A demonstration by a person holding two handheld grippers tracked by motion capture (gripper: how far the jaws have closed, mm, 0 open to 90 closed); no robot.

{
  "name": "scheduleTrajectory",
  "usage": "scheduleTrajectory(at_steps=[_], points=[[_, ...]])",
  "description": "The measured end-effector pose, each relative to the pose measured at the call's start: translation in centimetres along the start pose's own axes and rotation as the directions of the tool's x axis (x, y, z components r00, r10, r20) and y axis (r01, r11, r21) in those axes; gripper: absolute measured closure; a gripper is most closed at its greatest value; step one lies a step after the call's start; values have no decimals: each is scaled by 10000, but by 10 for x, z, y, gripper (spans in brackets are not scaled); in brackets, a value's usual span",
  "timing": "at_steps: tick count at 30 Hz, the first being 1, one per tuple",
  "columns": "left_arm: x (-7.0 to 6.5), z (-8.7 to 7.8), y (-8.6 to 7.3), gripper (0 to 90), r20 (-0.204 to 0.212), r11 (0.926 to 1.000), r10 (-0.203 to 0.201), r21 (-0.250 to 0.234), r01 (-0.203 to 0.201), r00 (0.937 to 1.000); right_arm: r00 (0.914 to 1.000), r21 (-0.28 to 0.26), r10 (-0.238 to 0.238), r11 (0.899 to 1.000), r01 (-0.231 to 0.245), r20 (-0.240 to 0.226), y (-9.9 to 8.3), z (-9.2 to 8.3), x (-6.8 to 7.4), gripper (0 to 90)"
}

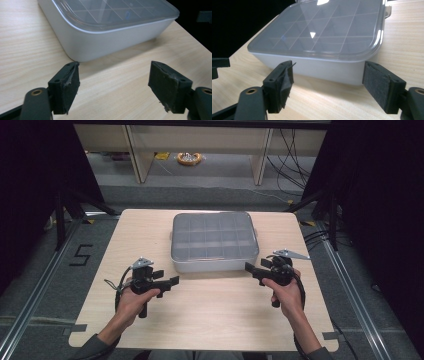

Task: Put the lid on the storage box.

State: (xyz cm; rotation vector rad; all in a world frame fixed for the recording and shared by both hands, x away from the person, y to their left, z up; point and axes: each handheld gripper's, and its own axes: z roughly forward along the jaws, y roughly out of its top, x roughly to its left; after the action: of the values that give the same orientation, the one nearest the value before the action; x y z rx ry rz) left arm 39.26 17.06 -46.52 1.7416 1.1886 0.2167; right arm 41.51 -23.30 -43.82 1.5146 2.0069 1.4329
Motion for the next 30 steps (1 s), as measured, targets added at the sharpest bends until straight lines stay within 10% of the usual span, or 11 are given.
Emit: scheduleTrajectory(at_steps=[10,30], points=[[-15,-3,-26,165,787,9997,232,22,-235,9966,9986,-55,-495,9988,494,-189,-17,-3,4,163],[-24,-22,-59,156,755,9961,860,122,-872,9934,9911,201,-1257,9917,1266,-430,-57,-8,21,177]])
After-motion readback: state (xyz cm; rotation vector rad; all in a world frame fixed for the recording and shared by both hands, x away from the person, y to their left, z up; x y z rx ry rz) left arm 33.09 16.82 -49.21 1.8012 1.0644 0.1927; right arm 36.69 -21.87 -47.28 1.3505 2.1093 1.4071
